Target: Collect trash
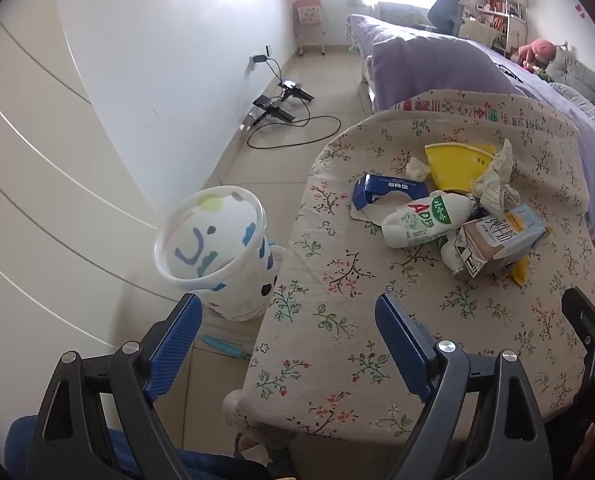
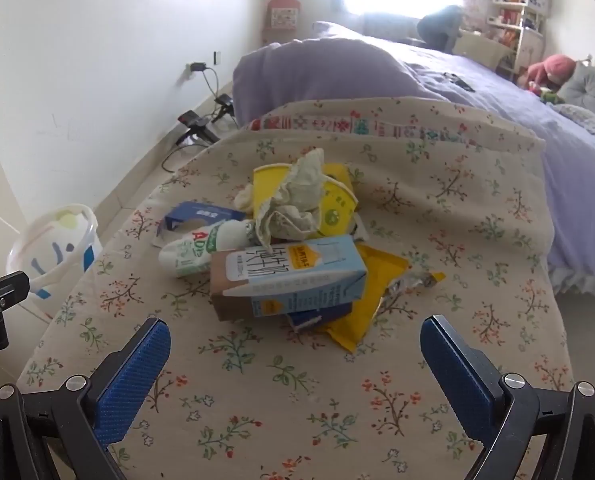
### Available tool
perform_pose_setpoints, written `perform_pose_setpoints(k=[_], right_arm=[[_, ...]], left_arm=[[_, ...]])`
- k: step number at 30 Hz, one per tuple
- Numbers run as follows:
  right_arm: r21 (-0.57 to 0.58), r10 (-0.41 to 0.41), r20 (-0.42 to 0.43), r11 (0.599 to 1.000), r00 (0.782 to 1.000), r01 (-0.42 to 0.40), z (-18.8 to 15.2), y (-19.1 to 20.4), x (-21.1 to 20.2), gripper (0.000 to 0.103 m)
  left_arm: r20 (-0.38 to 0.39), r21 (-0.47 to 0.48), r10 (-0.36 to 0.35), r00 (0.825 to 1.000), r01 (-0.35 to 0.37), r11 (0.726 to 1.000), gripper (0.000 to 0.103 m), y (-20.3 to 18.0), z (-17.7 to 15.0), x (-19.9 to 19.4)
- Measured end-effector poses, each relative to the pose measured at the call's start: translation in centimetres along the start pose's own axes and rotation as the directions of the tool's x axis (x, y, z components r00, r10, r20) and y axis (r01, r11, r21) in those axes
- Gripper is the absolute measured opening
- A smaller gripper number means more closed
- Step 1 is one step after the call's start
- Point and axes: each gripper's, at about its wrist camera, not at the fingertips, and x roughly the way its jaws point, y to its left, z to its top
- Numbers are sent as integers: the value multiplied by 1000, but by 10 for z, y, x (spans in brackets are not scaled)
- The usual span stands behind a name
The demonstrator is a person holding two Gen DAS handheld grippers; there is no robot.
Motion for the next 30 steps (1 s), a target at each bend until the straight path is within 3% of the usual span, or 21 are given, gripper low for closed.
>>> perform_pose_setpoints(k=[30], right_arm=[[14, 14, -8, 1000, 1000, -14, -2, 1, 4, 102]], left_arm=[[-3, 15, -18, 1000, 18, 1000, 90, -3, -1, -1]])
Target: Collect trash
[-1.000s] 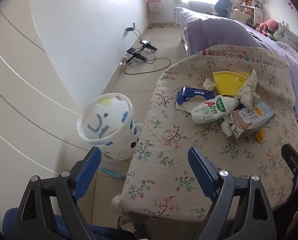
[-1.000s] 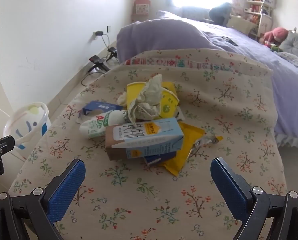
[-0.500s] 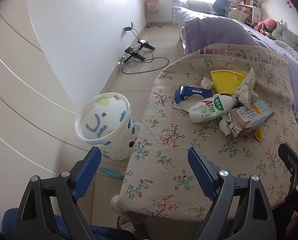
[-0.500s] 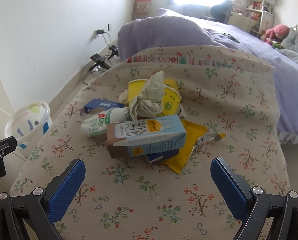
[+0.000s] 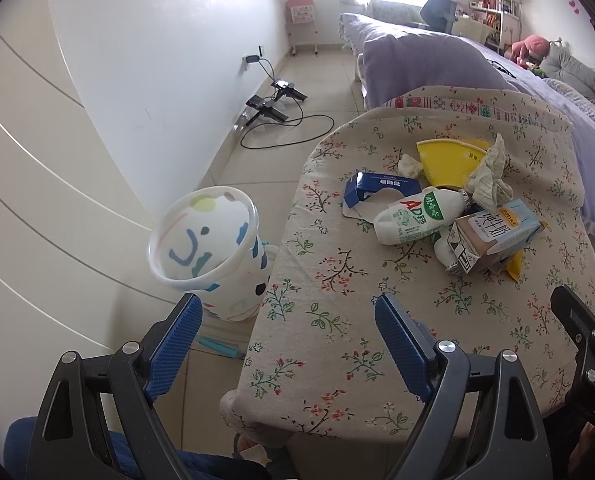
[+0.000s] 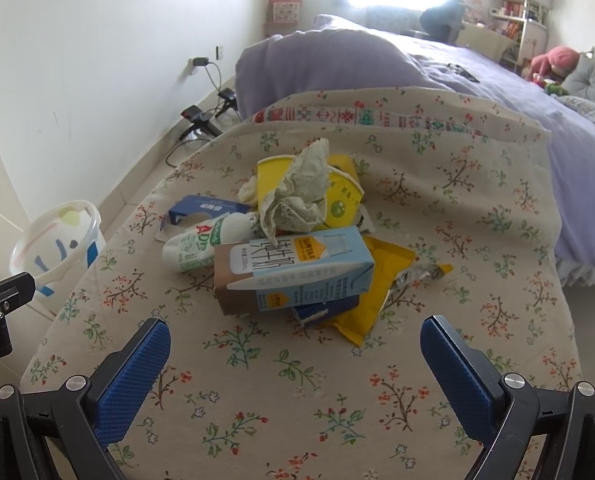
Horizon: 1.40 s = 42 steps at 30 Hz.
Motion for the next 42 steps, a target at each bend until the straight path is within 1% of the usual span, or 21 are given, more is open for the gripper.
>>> perform_pose_setpoints(k=[7, 23, 26, 28, 29, 30, 31, 32, 35, 36, 37, 39, 40, 42], right_arm=[[-6, -6, 4, 1000, 1000, 6, -1, 1, 1, 102], [49, 41, 17, 998, 999, -42, 0, -1, 2, 102], [52, 42, 8, 998, 999, -42, 0, -1, 4, 102], [49, 48, -1, 998, 999, -48, 0, -3, 6, 102], [58, 73, -13, 996, 997, -72, 2, -6, 7, 102], [77, 116, -25, 991, 993, -114, 5, -11, 8, 102], [93, 144, -26, 986, 989, -141, 9, -17, 8, 102], [122, 167, -34, 979, 985, -162, 15, -27, 8, 102], [195, 180, -33, 966, 983, -170, 44, -62, 8, 102], [226, 190, -25, 958, 982, -179, 55, -75, 9, 102], [288, 218, -68, 939, 974, -190, 67, -91, 16, 103], [349, 246, -102, 916, 964, -197, 88, -112, 30, 103], [374, 264, -131, 906, 956, -200, 99, -122, 43, 103], [408, 305, -160, 887, 939, -219, 114, -131, 64, 103]], left_arm=[[2, 5, -3, 1000, 3, 1000, 90, -1, -1, 0], [-5, 13, -9, 1000, 9, 1000, 90, -3, -2, 5], [-45, 3, -7, 999, 8, 1000, 90, -2, -4, 15], [-77, -21, -35, 996, 34, 999, 90, 1, -5, 24], [-96, -22, -35, 995, 33, 999, 90, 1, -5, 29], [-118, -19, -41, 992, 39, 999, 90, 0, -4, 34], [-131, -17, -57, 990, 56, 998, 90, -1, -2, 37], [-144, -15, -77, 987, 76, 997, 90, -3, 0, 40], [-167, 12, -107, 980, 111, 994, 90, -13, 18, 44], [-171, 34, -128, 977, 136, 990, 90, -20, 29, 43], [-177, 51, -150, 973, 162, 985, 90, -26, 36, 43], [-199, 110, -209, 957, 234, 966, 90, -44, 55, 44], [-218, 150, -221, 950, 257, 955, 90, -55, 63, 47], [-256, 247, -215, 943, 278, 928, 90, -77, 78, 61]])
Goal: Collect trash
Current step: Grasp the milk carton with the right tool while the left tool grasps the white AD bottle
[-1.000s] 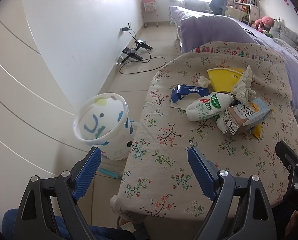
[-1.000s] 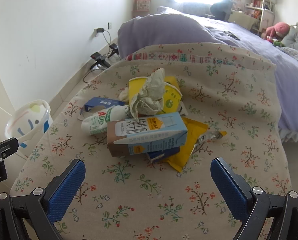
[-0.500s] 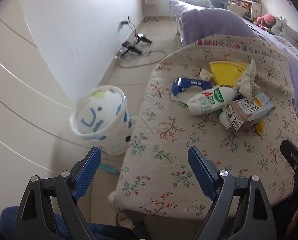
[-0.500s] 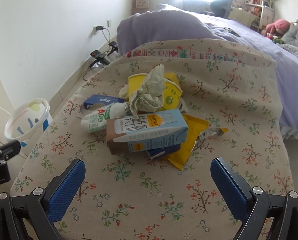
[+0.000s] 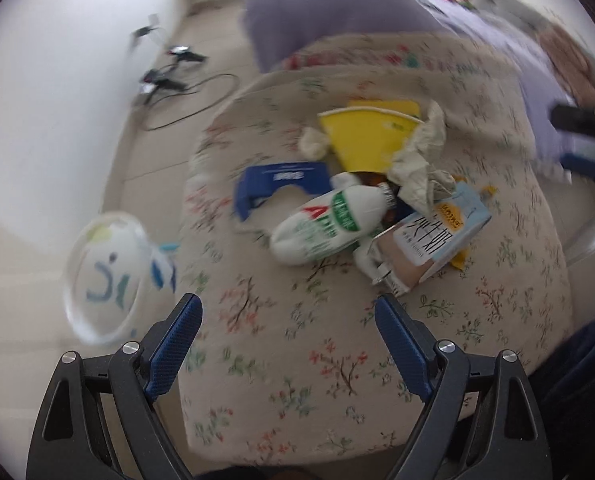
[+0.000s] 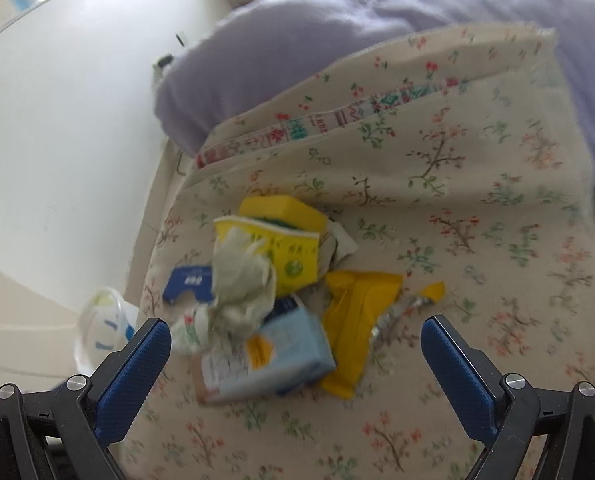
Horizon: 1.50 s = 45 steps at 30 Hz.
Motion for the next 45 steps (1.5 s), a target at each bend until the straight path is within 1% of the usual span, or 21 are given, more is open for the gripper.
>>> perform_pose_setpoints(k=[2, 4, 6, 7, 10, 11, 13, 15, 17, 19, 20, 21, 23, 25, 28, 30, 32, 35, 39, 41, 45], right_arm=[[64, 46, -54, 997, 997, -42, 11, -9, 20, 103], [133, 95, -88, 988, 992, -83, 3, -18, 40, 103], [169, 130, -150, 980, 980, -104, -15, -24, 67, 103], [191, 130, -184, 977, 974, -94, -21, -26, 77, 103], [276, 138, -290, 960, 947, -56, -39, -37, 107, 101], [306, 167, -307, 950, 937, -70, -44, -39, 114, 100], [349, 211, -297, 932, 931, -100, -49, -42, 120, 100], [361, 223, -285, 926, 932, -111, -52, -41, 124, 100], [349, 224, -272, 929, 936, -122, -53, -39, 131, 99], [350, 203, -271, 931, 941, -100, -52, -39, 130, 97], [351, 196, -264, 931, 945, -95, -52, -41, 130, 96], [358, 179, -266, 931, 947, -75, -48, -44, 123, 95], [377, 158, -241, 925, 958, -57, -46, -52, 120, 91], [404, 161, -224, 913, 961, -59, -46, -62, 120, 85], [433, 186, -221, 898, 957, -75, -49, -69, 124, 79], [436, 188, -220, 896, 957, -76, -50, -70, 126, 71], [432, 204, -203, 896, 958, -99, -49, -68, 126, 52], [404, 200, -184, 908, 963, -111, -47, -62, 118, 44], [380, 198, -125, 915, 972, -138, -38, -66, 95, 43], [365, 201, -91, 918, 975, -156, -31, -70, 83, 43], [299, 124, -3, 947, 992, -118, -20, -64, 57, 43]], left_arm=[[-30, 88, 24, 999, -21, 996, 90, -8, 17, 18], [-50, 167, 77, 996, -68, 984, 90, -12, 26, 39], [-38, 275, 146, 989, -130, 953, 90, -21, 28, 57], [-29, 324, 159, 987, -141, 935, 90, -26, 26, 65], [-5, 420, 176, 984, -157, 894, 84, -38, 21, 81], [2, 437, 182, 983, -164, 884, 79, -40, 22, 85], [13, 454, 180, 984, -166, 875, 71, -44, 23, 90], [9, 446, 152, 988, -140, 884, 55, -46, 25, 92], [2, 432, 122, 993, -111, 895, 43, -46, 28, 93], [-1, 415, 95, 995, -87, 906, 30, -48, 35, 92], [-11, 397, 62, 998, -53, 916, 18, -48, 37, 91], [-27, 364, 20, 999, -8, 931, 18, -45, 39, 89], [-38, 313, -24, 999, 35, 949, 18, -38, 43, 86], [-41, 273, -58, 997, 67, 960, 18, -31, 46, 83], [-45, 224, -109, 993, 116, 968, 18, -17, 50, 77], [-42, 193, -137, 990, 142, 971, 18, -11, 50, 72], [-35, 163, -153, 988, 157, 974, 18, -7, 47, 64], [-20, 114, -202, 979, 203, 973, 18, -4, 42, 54], [4, 70, -231, 973, 230, 971, 18, 3, 36, 41], [14, 40, -261, 965, 260, 965, 18, 7, 35, 35], [39, -51, -304, 952, 306, 951, 18, 25, 32, 20]])
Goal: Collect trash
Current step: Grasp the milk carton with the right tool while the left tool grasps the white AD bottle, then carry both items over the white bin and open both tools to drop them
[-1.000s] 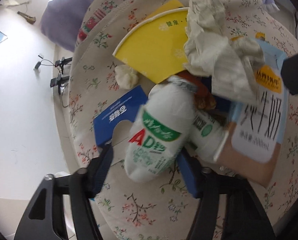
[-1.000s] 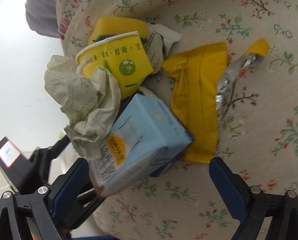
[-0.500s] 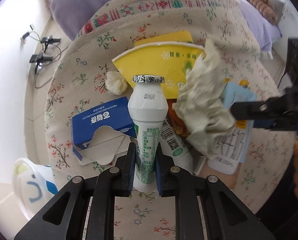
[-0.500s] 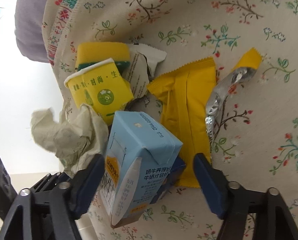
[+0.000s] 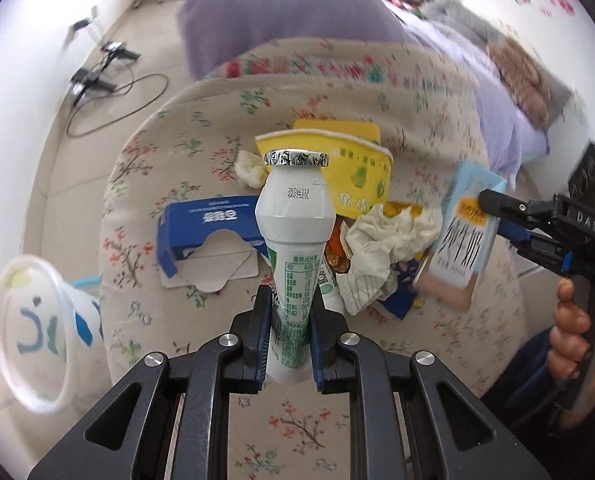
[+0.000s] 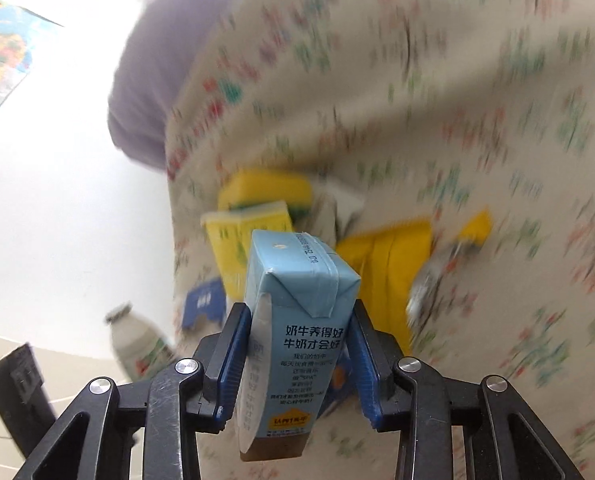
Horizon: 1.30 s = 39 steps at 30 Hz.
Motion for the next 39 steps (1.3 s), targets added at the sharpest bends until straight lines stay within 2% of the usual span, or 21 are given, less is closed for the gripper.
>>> perform_pose_setpoints(k=[4, 7, 11, 14, 15, 18, 21, 26, 31, 36, 39], right_arm=[[-98, -10, 149, 995, 989, 24, 1, 18, -33, 43], [-170, 19, 226, 985, 974, 20, -2, 36, -51, 43], [-228, 86, 242, 973, 966, -29, -6, 57, -59, 43], [-283, 124, 235, 958, 964, -54, -14, 79, -56, 43], [-313, 135, 234, 948, 963, -57, -18, 91, -53, 43], [-386, 147, 194, 920, 970, -62, -33, 124, -27, 43], [-426, 160, 108, 899, 981, -99, -47, 152, 13, 43], [-471, 168, -2, 869, 986, -149, -76, 199, 76, 43], [-507, 166, -78, 842, 983, -183, -95, 248, 146, 43], [-575, 99, -147, 801, 984, -166, -119, 284, 225, 43], [-616, 42, -188, 773, 981, -151, -131, 287, 263, 43]], left_arm=[[26, -115, 20, 999, -17, 993, 18, 24, -1, -18], [38, -273, 8, 999, 3, 962, 18, 65, -3, -34], [78, -491, 29, 997, 13, 871, 18, 138, -14, -59], [76, -599, 51, 996, 4, 801, 18, 179, -25, -66], [72, -618, 65, 995, -6, 786, 18, 187, -29, -67], [29, -663, 94, 995, -51, 747, 18, 207, -37, -63], [-1, -686, 101, 995, -74, 724, 18, 222, -42, -60], [-44, -665, 170, 984, -156, 730, 18, 238, -42, -58], [-94, -682, 194, 977, -205, 702, 19, 259, -45, -51], [-96, -701, 207, 974, -214, 681, 20, 274, -48, -58], [-104, -707, 206, 973, -218, 673, 21, 279, -50, -60]])
